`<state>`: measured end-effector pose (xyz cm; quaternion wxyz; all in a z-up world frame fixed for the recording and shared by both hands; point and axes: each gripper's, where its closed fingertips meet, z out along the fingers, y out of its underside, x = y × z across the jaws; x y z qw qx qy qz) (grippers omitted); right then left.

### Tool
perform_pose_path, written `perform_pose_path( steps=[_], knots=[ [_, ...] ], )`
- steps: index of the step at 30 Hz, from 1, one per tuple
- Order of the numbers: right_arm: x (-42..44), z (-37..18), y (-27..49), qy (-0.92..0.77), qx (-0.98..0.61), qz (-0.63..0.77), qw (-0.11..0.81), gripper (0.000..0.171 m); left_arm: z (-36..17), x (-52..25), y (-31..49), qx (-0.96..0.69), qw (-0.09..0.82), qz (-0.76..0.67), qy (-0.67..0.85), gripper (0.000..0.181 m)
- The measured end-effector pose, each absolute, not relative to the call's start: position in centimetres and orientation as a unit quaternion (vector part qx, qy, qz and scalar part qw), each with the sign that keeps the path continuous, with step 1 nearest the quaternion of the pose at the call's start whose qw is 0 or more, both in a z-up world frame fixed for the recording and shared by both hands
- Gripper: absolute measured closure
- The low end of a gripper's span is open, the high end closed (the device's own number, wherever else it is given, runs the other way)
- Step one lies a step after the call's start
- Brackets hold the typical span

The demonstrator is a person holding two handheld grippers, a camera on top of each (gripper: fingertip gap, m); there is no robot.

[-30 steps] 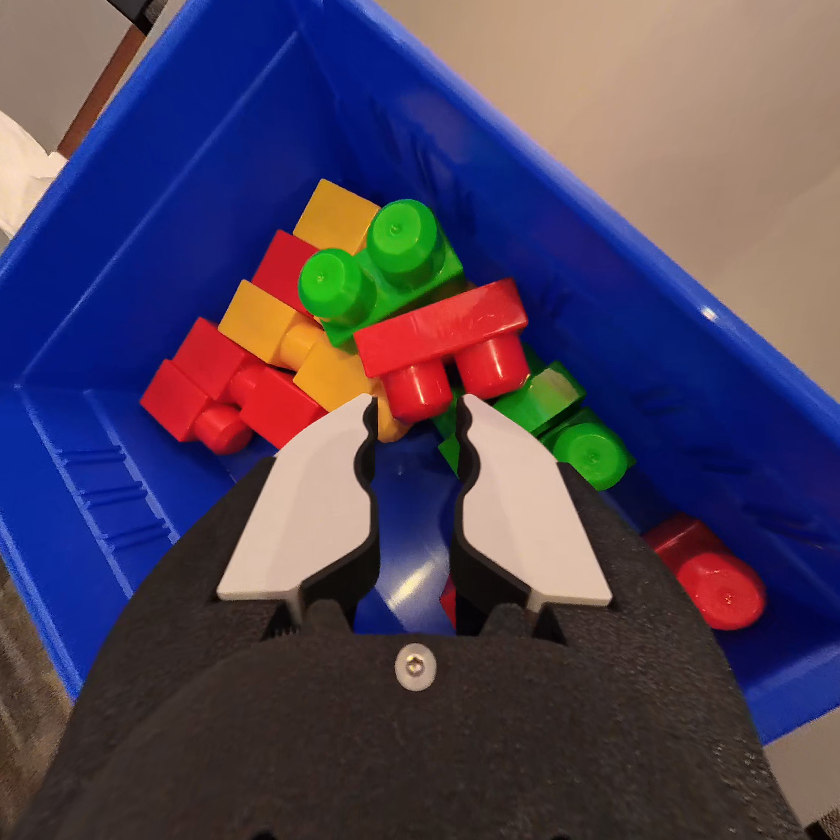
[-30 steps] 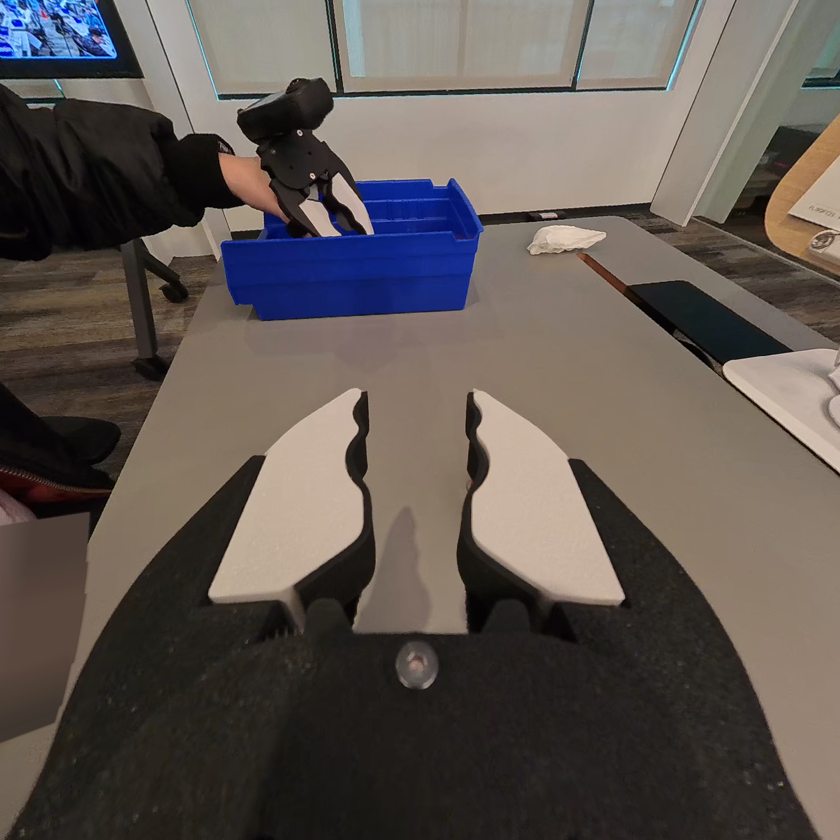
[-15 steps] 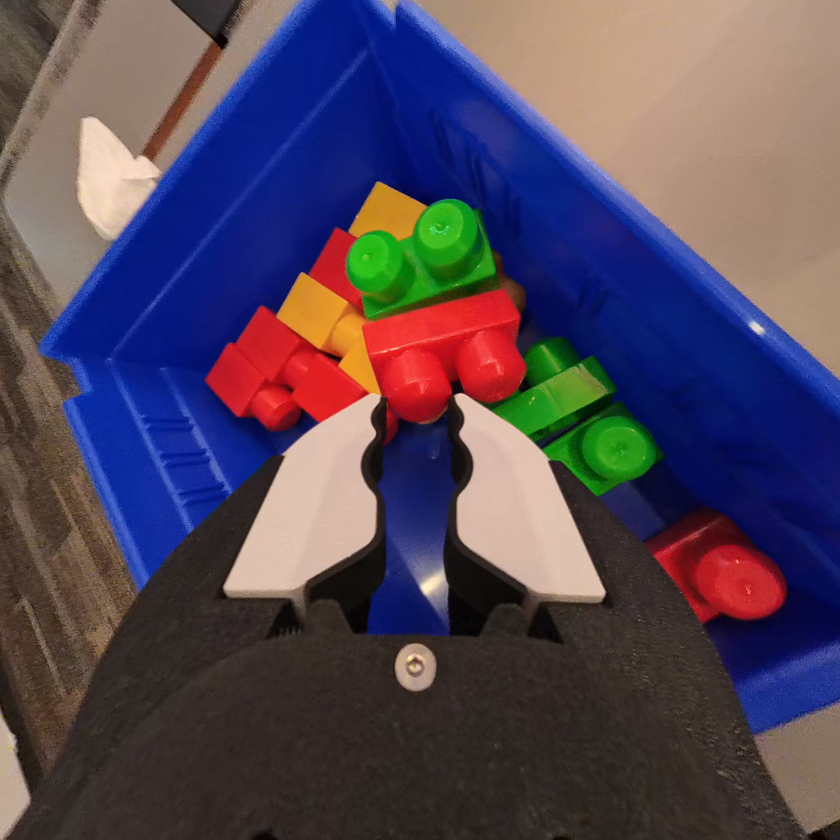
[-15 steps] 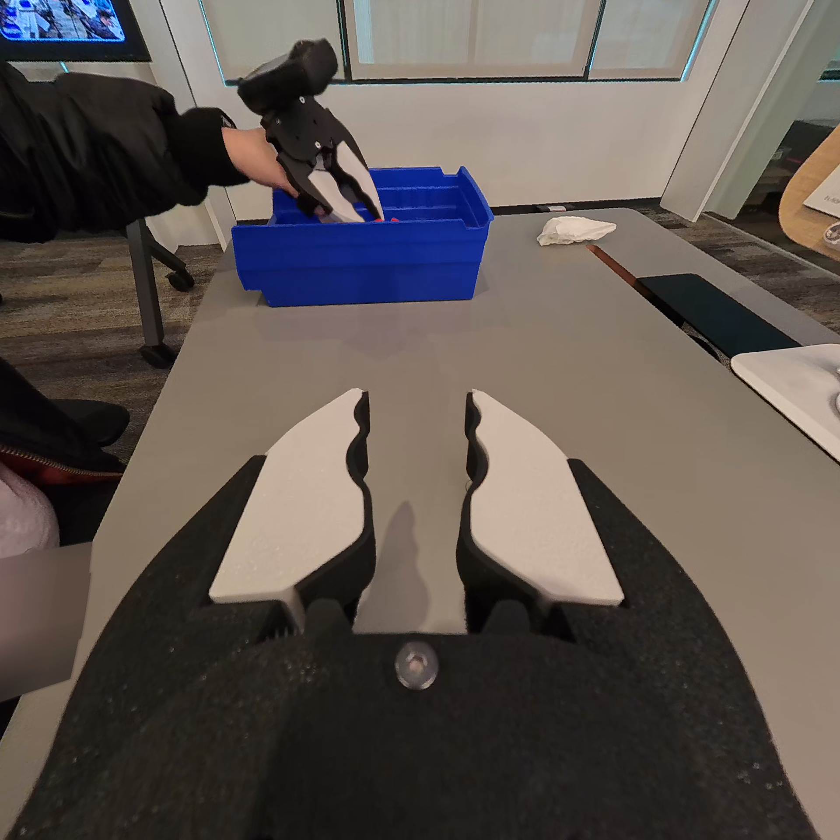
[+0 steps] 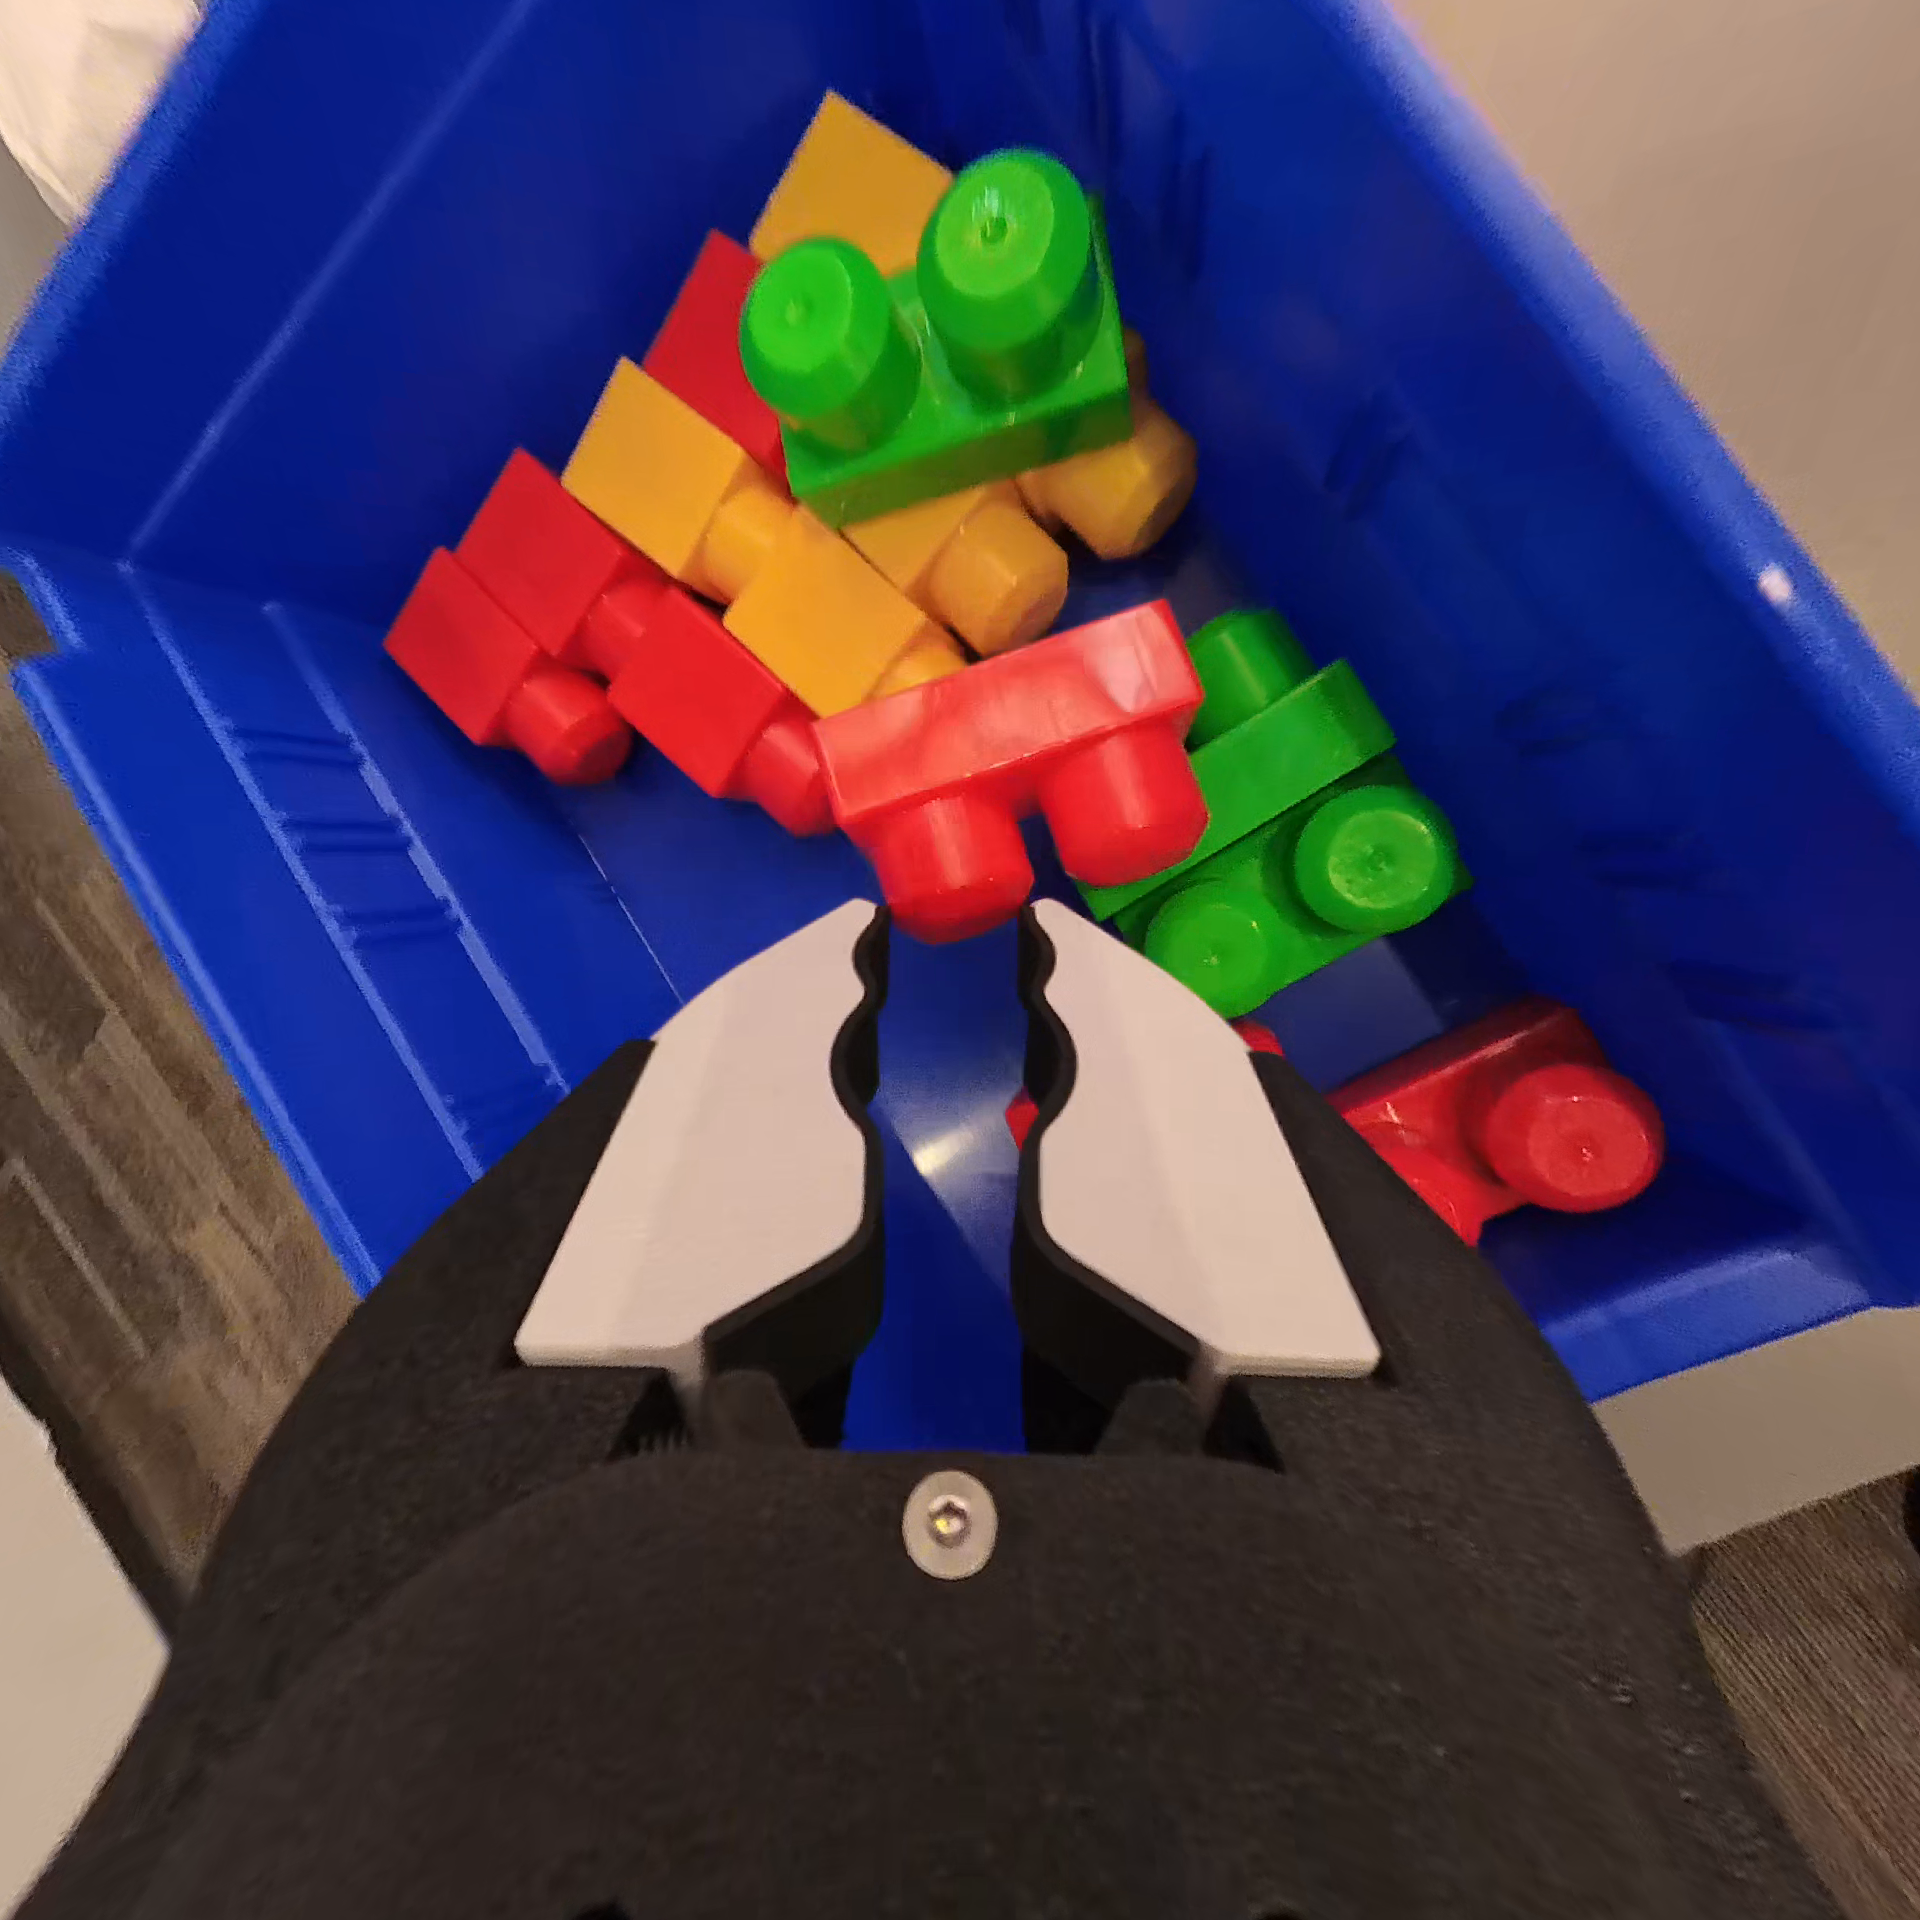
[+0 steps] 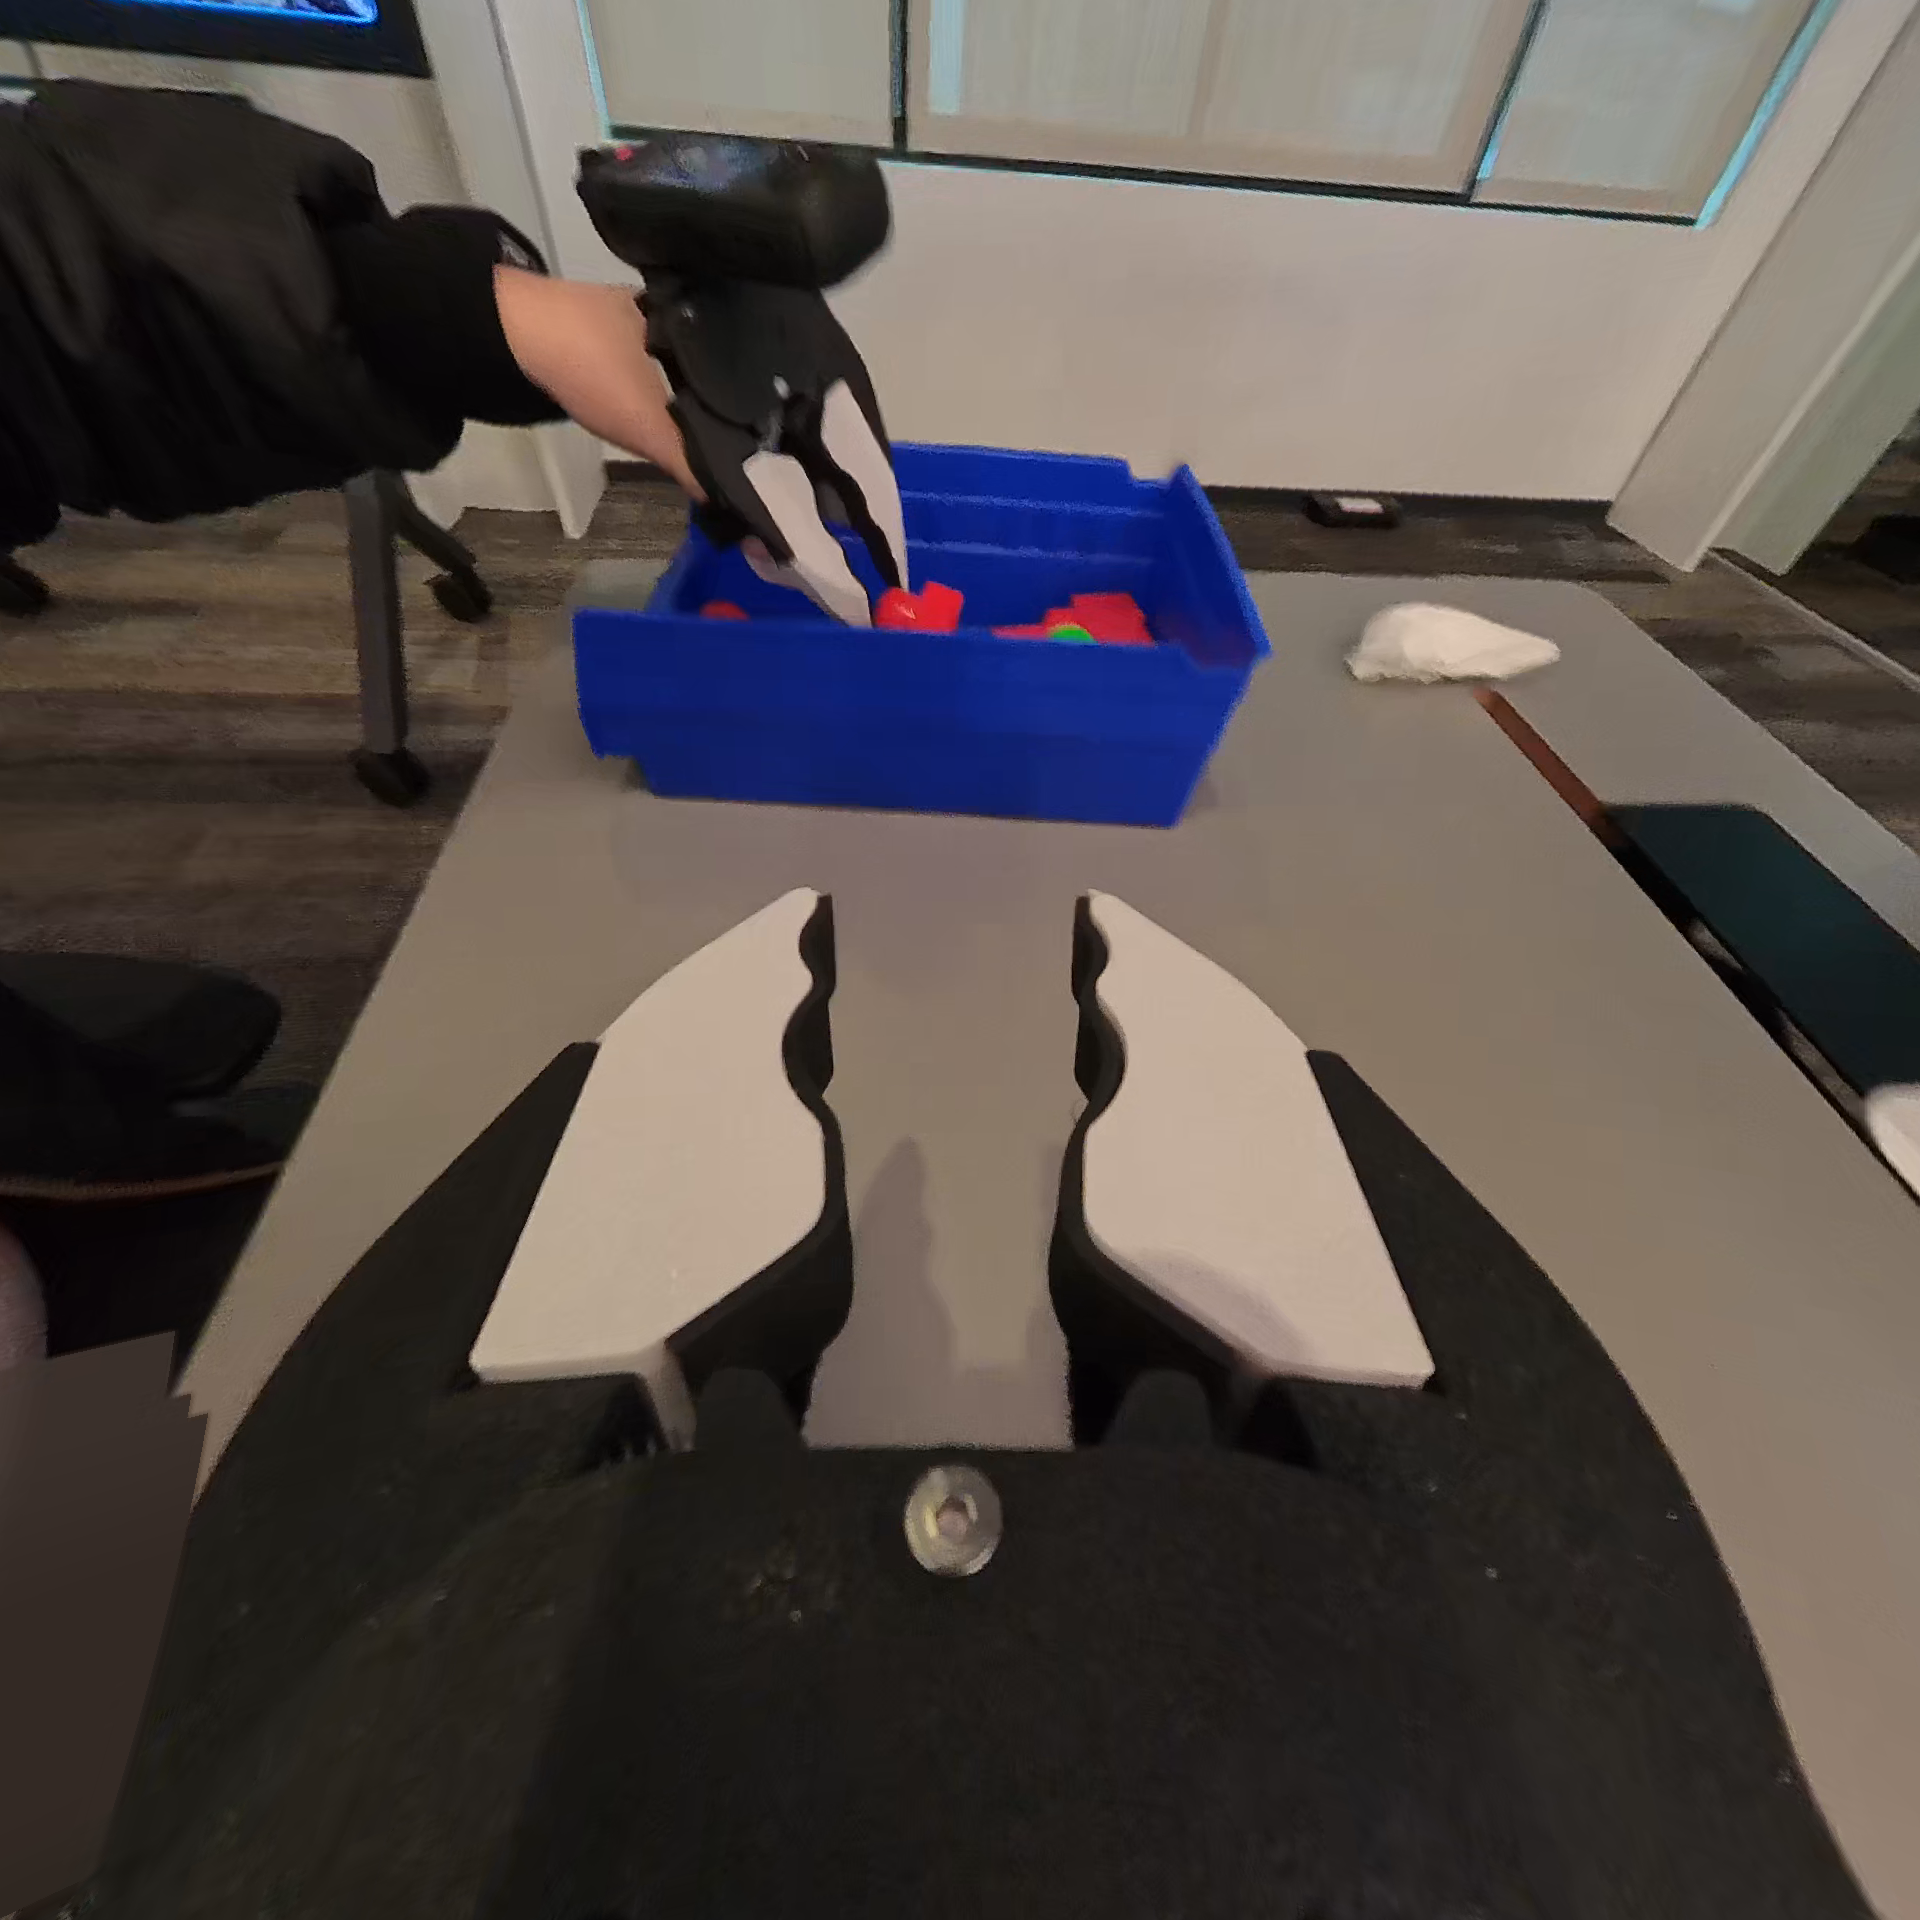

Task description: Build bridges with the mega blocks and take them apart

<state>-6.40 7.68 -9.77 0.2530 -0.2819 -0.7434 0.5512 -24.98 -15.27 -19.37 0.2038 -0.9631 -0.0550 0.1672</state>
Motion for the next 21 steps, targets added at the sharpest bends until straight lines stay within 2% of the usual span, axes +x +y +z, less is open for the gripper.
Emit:
perform_pose_path(
  steps=[2, 6, 10, 13, 16, 21],
  knots=[
    [-8.0, -8.3, 4.0, -0.754, -0.255, 0.556, 0.238, 0.127, -19.6, -24.7, -15.9, -0.965, 0.188, 0.168, -0.067, 0.157],
    [-9.8, -6.8, -2.0, -0.779, -0.199, 0.559, 0.203, 0.127, -17.6, -25.0, -15.8, -0.943, 0.241, 0.228, -0.008, 0.168],
    [-10.3, -7.0, -4.4, -0.785, -0.18, 0.567, 0.172, 0.128, -15.9, -25.4, -15.7, -0.909, 0.271, 0.301, 0.097, 0.137],
    [-10.3, -7.5, -4.7, -0.777, -0.187, 0.583, 0.149, 0.129, -16.6, -25.7, -15.4, -0.898, 0.249, 0.323, 0.163, 0.114],
    [-10.5, -8.0, -4.1, -0.764, -0.207, 0.595, 0.136, 0.13, -18.5, -26.1, -15.3, -0.903, 0.202, 0.321, 0.202, 0.124],
    [-10.2, -8.1, -2.6, -0.747, -0.233, 0.61, 0.124, 0.133, -20.1, -25.6, -13.9, -0.917, 0.214, 0.274, 0.195, 0.136]
  ],
)
